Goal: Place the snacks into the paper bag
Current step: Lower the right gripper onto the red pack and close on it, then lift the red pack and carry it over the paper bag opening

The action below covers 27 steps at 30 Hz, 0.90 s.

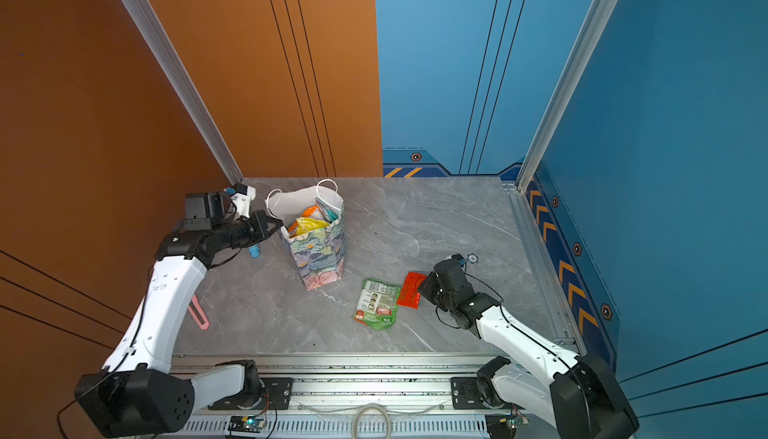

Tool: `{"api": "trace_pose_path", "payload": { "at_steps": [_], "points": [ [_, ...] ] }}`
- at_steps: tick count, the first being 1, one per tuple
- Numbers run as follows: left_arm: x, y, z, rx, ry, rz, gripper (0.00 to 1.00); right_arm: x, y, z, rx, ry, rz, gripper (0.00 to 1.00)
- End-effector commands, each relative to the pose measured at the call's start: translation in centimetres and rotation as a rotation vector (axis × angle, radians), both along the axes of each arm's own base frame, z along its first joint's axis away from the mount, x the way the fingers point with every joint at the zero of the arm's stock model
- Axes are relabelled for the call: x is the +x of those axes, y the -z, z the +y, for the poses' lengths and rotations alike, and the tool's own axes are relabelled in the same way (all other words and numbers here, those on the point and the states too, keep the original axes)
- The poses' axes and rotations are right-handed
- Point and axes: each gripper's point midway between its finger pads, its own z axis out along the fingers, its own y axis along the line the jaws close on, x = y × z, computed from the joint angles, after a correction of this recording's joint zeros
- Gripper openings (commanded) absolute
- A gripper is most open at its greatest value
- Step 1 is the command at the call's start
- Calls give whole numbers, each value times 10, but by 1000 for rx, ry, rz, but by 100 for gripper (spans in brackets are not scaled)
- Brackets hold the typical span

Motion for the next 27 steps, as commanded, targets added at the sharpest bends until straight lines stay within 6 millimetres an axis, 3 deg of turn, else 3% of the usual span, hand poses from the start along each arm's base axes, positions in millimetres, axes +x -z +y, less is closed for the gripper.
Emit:
{"api": "trace_pose_path", "payload": {
  "at_steps": [1,9,17,23,27],
  "points": [
    [-3,-7,-4,-24,15,-23,0,2,-18,-5,-57,-17,-25,0],
    [-3,-8,-4,-23,15,-25,0,11,-50,-2,-100,-49,-77,0],
    [-3,-8,-4,-23,16,-24,0,25,-92,14,-93,-90,-164,0],
    [-3,-6,-4,-24,17,-20,0,38,-131,40,-95,-155,-259,0],
    [-3,-9,-4,-23,15,-26,0,46,-160,68,-96,-233,-335,0]
  ]
}}
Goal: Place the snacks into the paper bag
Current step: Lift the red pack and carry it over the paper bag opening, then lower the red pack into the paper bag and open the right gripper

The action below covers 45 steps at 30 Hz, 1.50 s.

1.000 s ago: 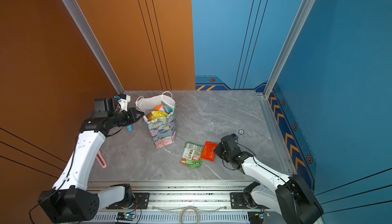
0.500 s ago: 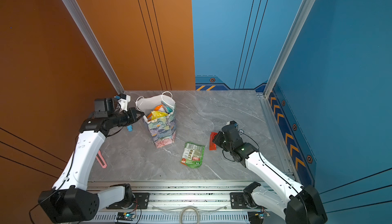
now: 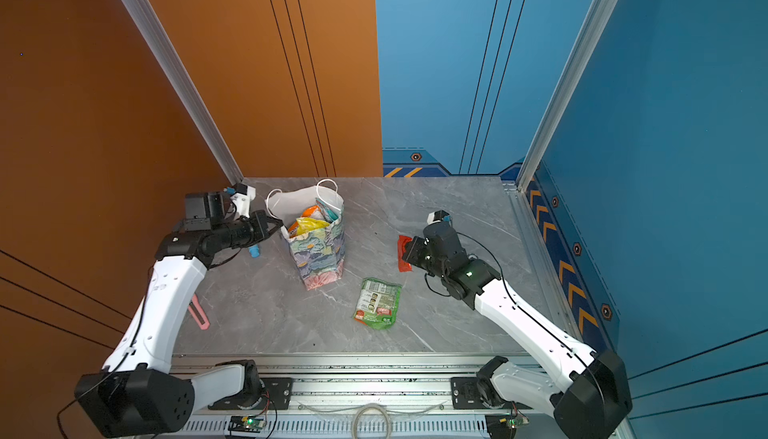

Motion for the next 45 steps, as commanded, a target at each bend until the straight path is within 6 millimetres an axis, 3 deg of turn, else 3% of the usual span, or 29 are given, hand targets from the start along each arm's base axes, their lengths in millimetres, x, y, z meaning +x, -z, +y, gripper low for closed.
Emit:
{"api": "trace_pose_path", "payload": {
  "at_steps": [1,16,23,27,36,45],
  "points": [
    [-3,-9,-4,-22,15,-27,0,8,-34,21,-20,-69,-105,0],
    [-2,-10,-4,-27,13,-25,0,3,-153,149,91,-453,-321,0],
    [-2,-12,-4,-28,14,-30,0,13,-183,189,149,-539,-366,0],
    [-2,-11,-3,-26,11,-30,0,30,-180,206,125,-552,-372,0],
    [-3,-12,-3,-27,10,-32,0,66,-146,250,106,-601,-301,0],
    [-4,-13,-1,-26,6,-36,0,70,-109,277,115,-630,-211,0]
  ]
}}
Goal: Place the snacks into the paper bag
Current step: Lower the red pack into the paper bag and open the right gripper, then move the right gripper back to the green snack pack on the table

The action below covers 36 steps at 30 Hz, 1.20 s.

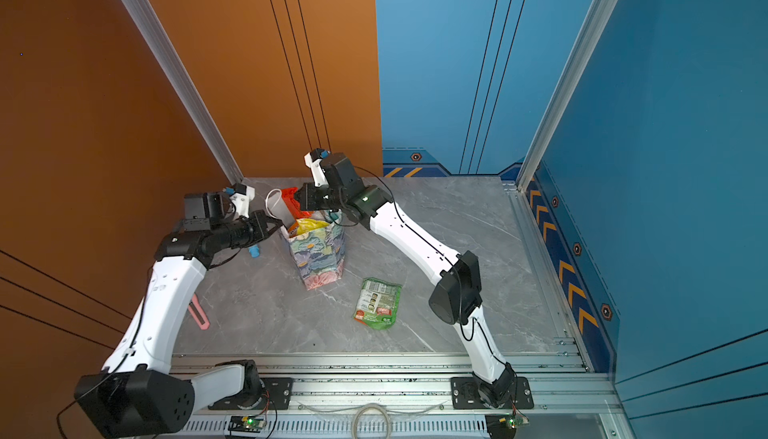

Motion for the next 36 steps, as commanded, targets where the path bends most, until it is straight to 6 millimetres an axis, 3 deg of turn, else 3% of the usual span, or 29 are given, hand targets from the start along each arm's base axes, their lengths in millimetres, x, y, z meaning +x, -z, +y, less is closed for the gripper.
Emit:
{"api": "trace_pose_path", "payload": {
  "at_steps": [1,7,14,16,20,22,29,32,36],
  "points": [
    [-3,-13,-2,-20,13,-38,0,-12,-12,5,25,-33,17,0],
    [-3,-13,-3,-22,14,-37,0,-15,9,13,-10,-45,47,0],
    [-4,-13,-2,-23,13,-36,0,-15,51,26,-62,-60,117,0],
    [-4,-13,-2,-22,13,-38,0,-14,56,26,-63,-60,132,12],
    [-3,-14,-1,-18,12,-38,0,-8,28,14,-33,-44,86,43],
    [-3,-14,-1,-19,12,-37,0,-7,6,3,-16,-32,43,50],
    [-3,-15,0,-20,8,-37,0,-24,-60,-38,38,-3,-83,57],
    [-3,-13,0,-20,7,-34,0,-29,-66,-58,45,26,-103,59],
    [-3,-13,0,-20,9,-34,0,-31,-58,-92,29,95,-107,61]
  ]
}}
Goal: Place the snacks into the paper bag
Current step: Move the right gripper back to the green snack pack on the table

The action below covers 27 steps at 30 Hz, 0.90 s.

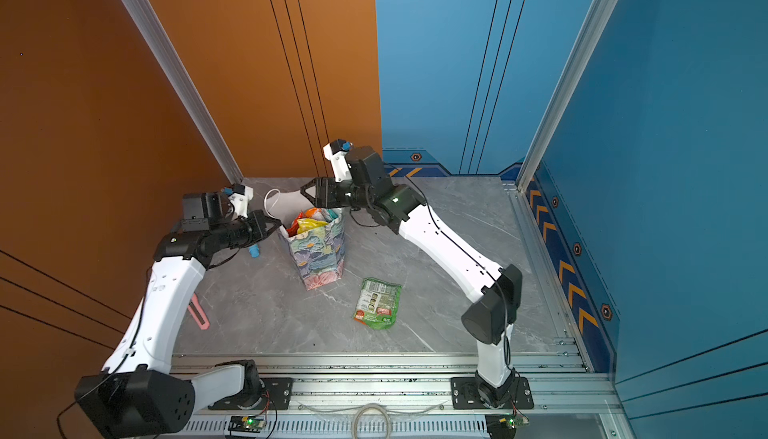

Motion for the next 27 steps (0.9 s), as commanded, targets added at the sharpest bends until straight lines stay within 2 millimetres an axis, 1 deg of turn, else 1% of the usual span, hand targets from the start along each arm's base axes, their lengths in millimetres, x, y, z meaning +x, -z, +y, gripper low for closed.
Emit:
{"api": "trace_pose_path", "payload": {
  "at_steps": [1,2,4,5,7,8,12,14,15,17,19,23,27],
  "points": [
    [-3,-13,-3,-20,17,-35,0,8,16,-24,-26,78,-15,61],
    [-3,-13,-3,-20,17,-33,0,7,27,-34,-40,98,2,61],
    [-3,-13,-3,-20,16,-33,0,0,46,-48,-60,116,50,61],
    [-3,-13,-3,-20,18,-32,0,-6,53,-54,-65,119,64,62],
    [-3,-12,-3,-20,16,-31,0,-17,72,-69,-100,147,94,64],
    [-3,-11,-2,-18,15,-30,0,-21,85,-78,-127,174,111,66],
    [-3,-9,-3,-20,16,-23,0,-38,157,-119,-246,286,239,69],
    [-3,-8,-3,-18,18,-24,0,-47,190,-133,-275,325,312,73],
    [-3,-8,-3,-19,17,-23,0,-52,205,-139,-286,345,344,76],
    [-4,-8,-3,-19,18,-23,0,-60,232,-148,-300,376,404,79],
    [-5,-8,-3,-19,19,-24,0,-68,254,-154,-302,397,464,80],
    [-6,-8,-3,-19,18,-25,0,-86,286,-156,-277,425,573,80],
    [-7,-7,-4,-19,20,-22,0,-107,312,-161,-259,472,661,79]
  ]
}}
